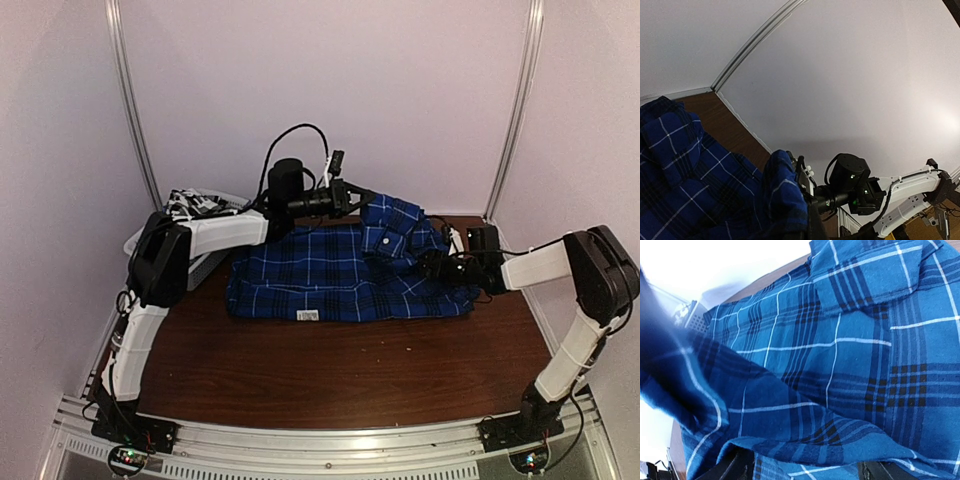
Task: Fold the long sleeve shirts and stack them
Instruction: Smooth out the sleeve at the center of the board.
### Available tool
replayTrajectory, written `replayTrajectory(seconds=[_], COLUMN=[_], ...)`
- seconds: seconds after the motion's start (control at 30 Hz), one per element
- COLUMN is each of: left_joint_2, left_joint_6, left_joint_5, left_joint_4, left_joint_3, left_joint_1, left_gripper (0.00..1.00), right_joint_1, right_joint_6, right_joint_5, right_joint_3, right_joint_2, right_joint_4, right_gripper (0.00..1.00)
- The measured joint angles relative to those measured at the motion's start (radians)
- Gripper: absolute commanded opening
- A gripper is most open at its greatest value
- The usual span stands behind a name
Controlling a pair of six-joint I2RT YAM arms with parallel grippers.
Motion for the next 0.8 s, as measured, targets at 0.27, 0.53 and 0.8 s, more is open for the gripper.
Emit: replayTrajectory(seconds=[0.27,0.53,0.8], left_joint_2=[-0.012,-0.012,-0.012], left_joint_6=[0.010,0.009,-0.002], left_joint_5=[0.003,0.020,0.049], left_joint_4=[0.002,0.018,0.045], left_joint_3=[-0.027,-0.027,-0.013], left_joint_1=[0.000,0.000,0.000], left_gripper=[0.00,0.00,0.00], right_joint_1=[-0.026,-0.051,-0.056], right_joint_6=[0.026,0.032,-0.003], right_joint_5=[0.066,0.176,0.136], right_joint_3=[0.012,-0.024,-0.140], right_joint_2=[0.026,0.009,-0.187], right_joint_4=[0.008,-0.009,-0.011], right_gripper=[0.71,0.73,0.78])
